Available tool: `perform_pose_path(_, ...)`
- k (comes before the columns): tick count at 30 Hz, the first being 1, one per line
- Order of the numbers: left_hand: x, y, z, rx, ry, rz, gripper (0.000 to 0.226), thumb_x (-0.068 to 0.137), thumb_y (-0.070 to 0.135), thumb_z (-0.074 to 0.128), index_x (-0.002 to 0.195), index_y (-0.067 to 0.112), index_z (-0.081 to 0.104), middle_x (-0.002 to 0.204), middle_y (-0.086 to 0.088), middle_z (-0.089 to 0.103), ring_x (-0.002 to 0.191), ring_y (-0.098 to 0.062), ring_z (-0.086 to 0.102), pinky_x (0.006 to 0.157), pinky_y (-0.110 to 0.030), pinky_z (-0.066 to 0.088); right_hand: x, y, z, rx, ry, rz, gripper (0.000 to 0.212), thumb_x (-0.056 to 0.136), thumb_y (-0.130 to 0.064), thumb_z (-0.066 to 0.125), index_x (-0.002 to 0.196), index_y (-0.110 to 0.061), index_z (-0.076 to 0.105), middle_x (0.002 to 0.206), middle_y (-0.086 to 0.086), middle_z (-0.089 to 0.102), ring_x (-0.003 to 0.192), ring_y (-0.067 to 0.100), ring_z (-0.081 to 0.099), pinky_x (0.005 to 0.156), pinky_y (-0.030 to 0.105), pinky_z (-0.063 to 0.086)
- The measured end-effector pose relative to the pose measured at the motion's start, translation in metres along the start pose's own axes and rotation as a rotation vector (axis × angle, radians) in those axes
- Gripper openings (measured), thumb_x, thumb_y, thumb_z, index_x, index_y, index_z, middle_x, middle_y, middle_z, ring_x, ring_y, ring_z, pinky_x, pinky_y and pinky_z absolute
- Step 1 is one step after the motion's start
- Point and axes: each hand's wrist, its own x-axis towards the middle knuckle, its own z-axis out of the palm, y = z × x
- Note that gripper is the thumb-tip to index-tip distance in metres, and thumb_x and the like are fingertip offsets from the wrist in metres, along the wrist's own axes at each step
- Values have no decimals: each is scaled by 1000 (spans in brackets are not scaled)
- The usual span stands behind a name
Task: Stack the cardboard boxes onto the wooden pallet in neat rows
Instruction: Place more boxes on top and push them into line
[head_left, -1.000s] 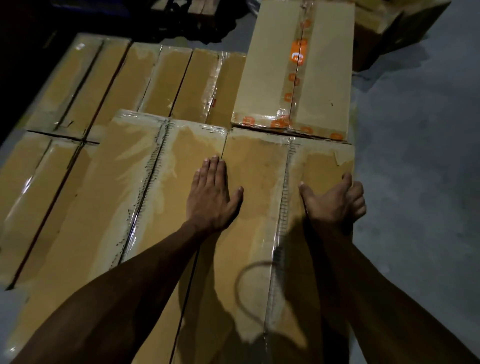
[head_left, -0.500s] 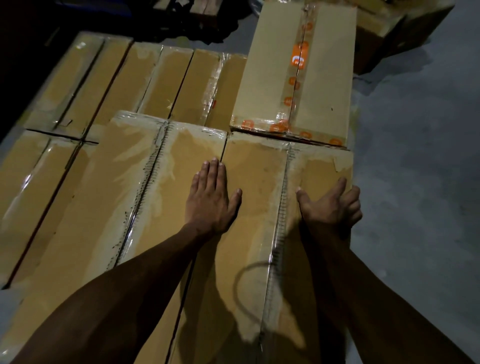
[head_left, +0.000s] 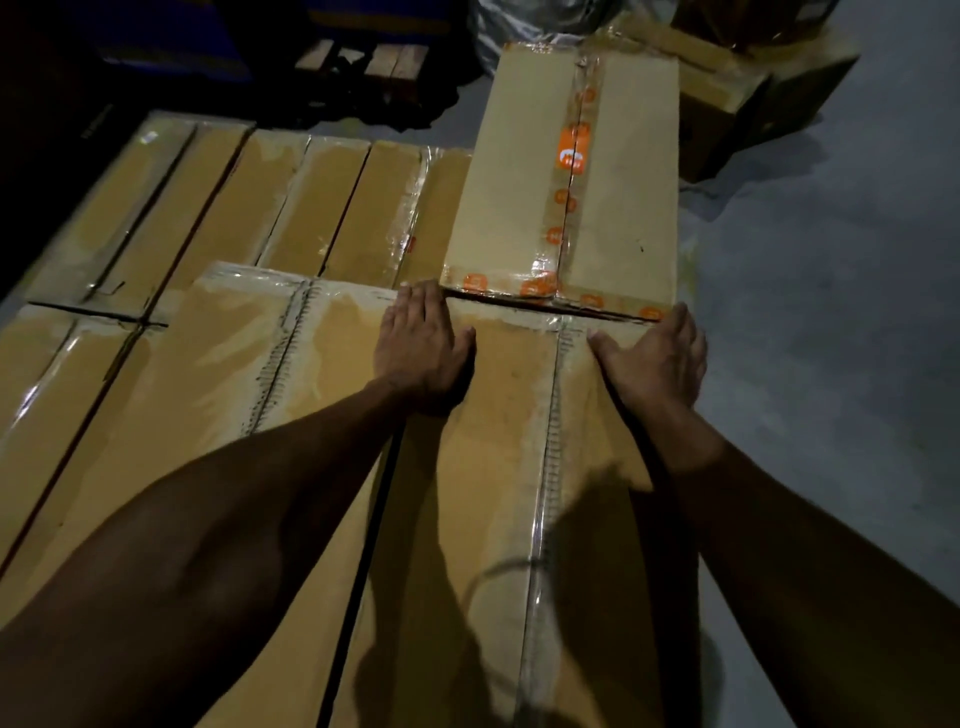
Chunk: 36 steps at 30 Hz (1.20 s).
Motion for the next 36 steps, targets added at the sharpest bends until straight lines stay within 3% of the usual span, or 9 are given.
perform_pose_path(3, 30, 8, 0, -25, 19, -64, 76, 103, 54, 22, 157, 4, 5, 166, -14, 8, 153, -28, -1, 122, -41, -1, 25, -9, 7, -12, 6, 37, 103, 85, -65, 62, 156, -6, 18, 162, 13, 25, 150, 31, 18, 122, 44, 13)
perform_pose_path(5, 46, 12, 2, -29, 68, -113, 73, 103, 54, 22, 155, 3, 20, 161, -17, 25, 152, -30, 13, 123, -44, 5, 34, -13, 13, -42, 38, 76, 97, 87, -64, 58, 155, -5, 22, 159, 15, 31, 147, 34, 24, 120, 44, 17)
perform_pose_path(8, 62, 15, 6, -19, 127, -162, 63, 101, 53, 23, 133, 6, 51, 137, -18, 56, 136, -32, 40, 118, -47, 21, 37, -14, 21, -107, 95, 105, 94, 89, -64, 53, 154, -4, 23, 155, 18, 35, 143, 36, 30, 117, 45, 20)
perform_pose_path(10, 66, 15, 7, -6, 146, -169, 59, 102, 52, 24, 120, 9, 58, 122, -17, 64, 125, -31, 50, 113, -47, 26, 37, -13, 25, -140, 126, 96, 93, 89, -65, 51, 154, -3, 23, 154, 19, 35, 141, 36, 31, 116, 46, 20)
perform_pose_path(16, 62, 16, 8, -14, 232, -183, 58, 101, 54, 28, 109, 9, 64, 107, -14, 69, 110, -29, 58, 108, -44, 30, 36, -12, 27, -141, 171, 107, 88, 89, -61, 53, 153, -6, 27, 150, 19, 39, 137, 38, 35, 115, 47, 22)
perform_pose_path(22, 54, 18, 6, 17, 256, -185, 55, 102, 48, 32, 112, 3, 62, 113, -19, 67, 119, -31, 52, 106, -43, 30, 32, -13, 26, -129, 192, 97, 79, 87, -53, 56, 147, -6, 34, 143, 20, 43, 132, 39, 37, 112, 46, 26)
perform_pose_path(30, 56, 23, 8, 91, 225, -195, 56, 102, 46, 28, 117, 2, 59, 117, -19, 66, 118, -34, 54, 106, -43, 31, 31, -11, 36, -284, 216, 63, 84, 87, -56, 46, 147, -1, 30, 138, 26, 44, 126, 41, 40, 107, 48, 28)
perform_pose_path(36, 56, 23, 13, 117, 227, -172, 57, 101, 46, 25, 116, 4, 60, 116, -18, 66, 116, -32, 55, 108, -45, 31, 30, -12, 39, -359, 187, 63, 83, 91, -54, 38, 151, 1, 24, 149, 26, 35, 136, 40, 32, 115, 49, 20)
